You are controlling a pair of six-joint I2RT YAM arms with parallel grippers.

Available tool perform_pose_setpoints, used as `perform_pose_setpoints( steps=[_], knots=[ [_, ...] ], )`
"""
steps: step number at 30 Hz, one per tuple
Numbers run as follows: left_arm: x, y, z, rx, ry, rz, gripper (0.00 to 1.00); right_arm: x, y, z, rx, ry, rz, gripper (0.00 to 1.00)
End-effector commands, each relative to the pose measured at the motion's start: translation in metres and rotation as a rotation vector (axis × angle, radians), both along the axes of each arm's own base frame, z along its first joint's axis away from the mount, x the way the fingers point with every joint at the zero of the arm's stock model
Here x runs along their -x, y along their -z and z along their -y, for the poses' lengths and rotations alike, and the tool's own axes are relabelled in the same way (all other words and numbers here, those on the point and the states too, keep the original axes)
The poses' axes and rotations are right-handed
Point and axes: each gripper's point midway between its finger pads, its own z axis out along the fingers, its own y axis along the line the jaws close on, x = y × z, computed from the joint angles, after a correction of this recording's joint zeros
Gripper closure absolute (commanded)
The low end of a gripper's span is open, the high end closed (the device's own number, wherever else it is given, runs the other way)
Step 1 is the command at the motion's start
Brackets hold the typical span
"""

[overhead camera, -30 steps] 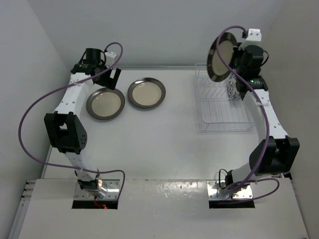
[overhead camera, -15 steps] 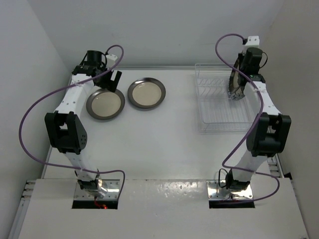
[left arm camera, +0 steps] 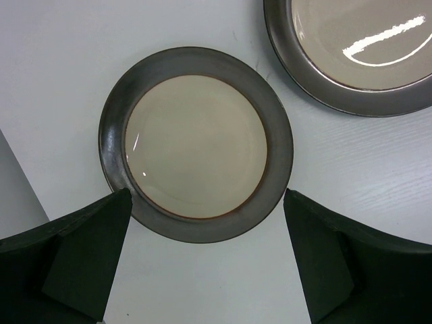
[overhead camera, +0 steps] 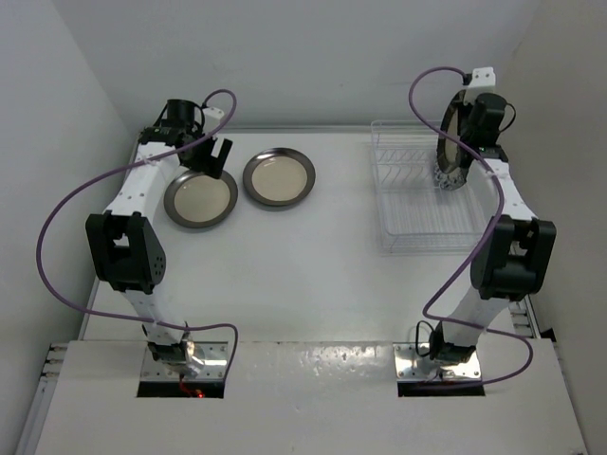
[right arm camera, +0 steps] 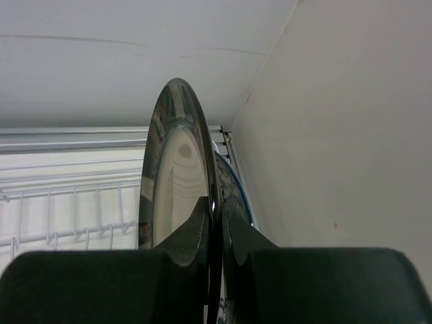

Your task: Load the plates into the dish rack

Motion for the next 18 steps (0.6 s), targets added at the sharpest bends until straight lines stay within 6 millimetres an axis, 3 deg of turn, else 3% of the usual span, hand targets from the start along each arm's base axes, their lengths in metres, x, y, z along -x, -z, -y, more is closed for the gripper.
perform_pose_setpoints(
  steps=[1, 2, 6, 12, 18],
  knots=[
    [-0.001, -0.022, -0.001, 0.014, 0.001, 0.062, 0.0, -0.002, -0.126, 0.009, 0.077, -0.053, 0.301, 1.0],
    [-0.001, -0.022, -0.001, 0.014, 0.001, 0.062, 0.0, -0.008, -0.142, 0.003, 0.087, -0.096, 0.326, 1.0],
    [-0.001, -0.022, -0.001, 0.014, 0.001, 0.062, 0.0, -0.008, -0.134, 0.002, 0.083, -0.122, 0.296, 1.0],
    [-0.001, -0.022, -0.001, 0.008, 0.008, 0.063, 0.0, -0.003, -0.094, 0.002, 0.044, -0.113, 0.237, 1.0],
    [-0.003, -0.026, -0.001, 0.008, 0.008, 0.073, 0.0, -0.003, -0.069, 0.001, 0.024, -0.119, 0.198, 1.0]
  ],
)
